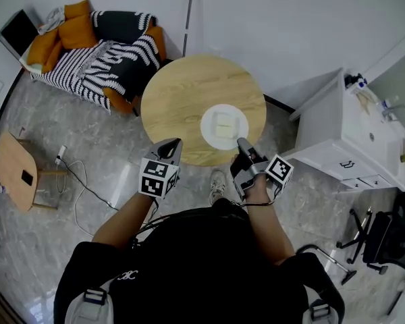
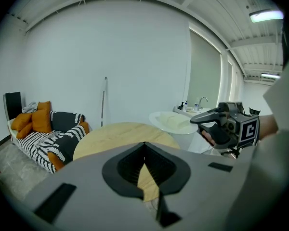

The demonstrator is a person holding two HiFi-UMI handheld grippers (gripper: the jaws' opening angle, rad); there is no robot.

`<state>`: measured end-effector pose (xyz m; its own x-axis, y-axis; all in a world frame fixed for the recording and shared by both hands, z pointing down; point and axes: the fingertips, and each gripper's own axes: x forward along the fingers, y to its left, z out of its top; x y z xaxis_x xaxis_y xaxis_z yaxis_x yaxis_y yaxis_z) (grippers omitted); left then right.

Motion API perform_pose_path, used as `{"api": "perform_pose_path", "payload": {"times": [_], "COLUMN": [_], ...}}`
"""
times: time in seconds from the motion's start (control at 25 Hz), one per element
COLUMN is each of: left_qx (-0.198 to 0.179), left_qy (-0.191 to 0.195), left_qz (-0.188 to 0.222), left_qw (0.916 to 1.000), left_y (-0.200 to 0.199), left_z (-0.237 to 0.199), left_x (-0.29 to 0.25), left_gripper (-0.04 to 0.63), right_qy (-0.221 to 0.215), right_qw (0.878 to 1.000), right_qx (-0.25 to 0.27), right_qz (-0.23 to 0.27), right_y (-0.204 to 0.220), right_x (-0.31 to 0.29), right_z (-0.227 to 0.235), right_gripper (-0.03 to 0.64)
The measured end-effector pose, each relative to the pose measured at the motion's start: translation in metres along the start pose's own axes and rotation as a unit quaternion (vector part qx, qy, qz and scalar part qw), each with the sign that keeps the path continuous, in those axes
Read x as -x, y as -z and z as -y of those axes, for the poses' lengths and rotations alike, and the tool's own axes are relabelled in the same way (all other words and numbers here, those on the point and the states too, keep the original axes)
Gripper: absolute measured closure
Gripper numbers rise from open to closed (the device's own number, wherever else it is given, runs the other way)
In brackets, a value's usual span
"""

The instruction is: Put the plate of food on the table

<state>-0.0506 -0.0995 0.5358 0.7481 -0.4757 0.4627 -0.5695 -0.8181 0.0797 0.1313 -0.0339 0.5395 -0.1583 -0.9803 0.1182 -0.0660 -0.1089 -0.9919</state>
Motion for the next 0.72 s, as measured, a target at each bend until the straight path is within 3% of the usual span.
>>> {"api": "perform_pose_path", "payload": {"times": [0.72], "left_qx": [0.016], "left_qy": [-0.018], "left_qz": [-0.016], "left_qw": [0.9996], "left_y": [-0.036], "left_z": [-0.017], "left_x": [-0.070], "left_gripper": [0.588], "right_qy": [0.017], "right_qw": [0.999], "right_qx": [-0.007], "right_qz": [-0.030], "right_y": [-0.065], "right_x": [-0.059], "right_z": [0.004], "right_gripper": [0.596]}}
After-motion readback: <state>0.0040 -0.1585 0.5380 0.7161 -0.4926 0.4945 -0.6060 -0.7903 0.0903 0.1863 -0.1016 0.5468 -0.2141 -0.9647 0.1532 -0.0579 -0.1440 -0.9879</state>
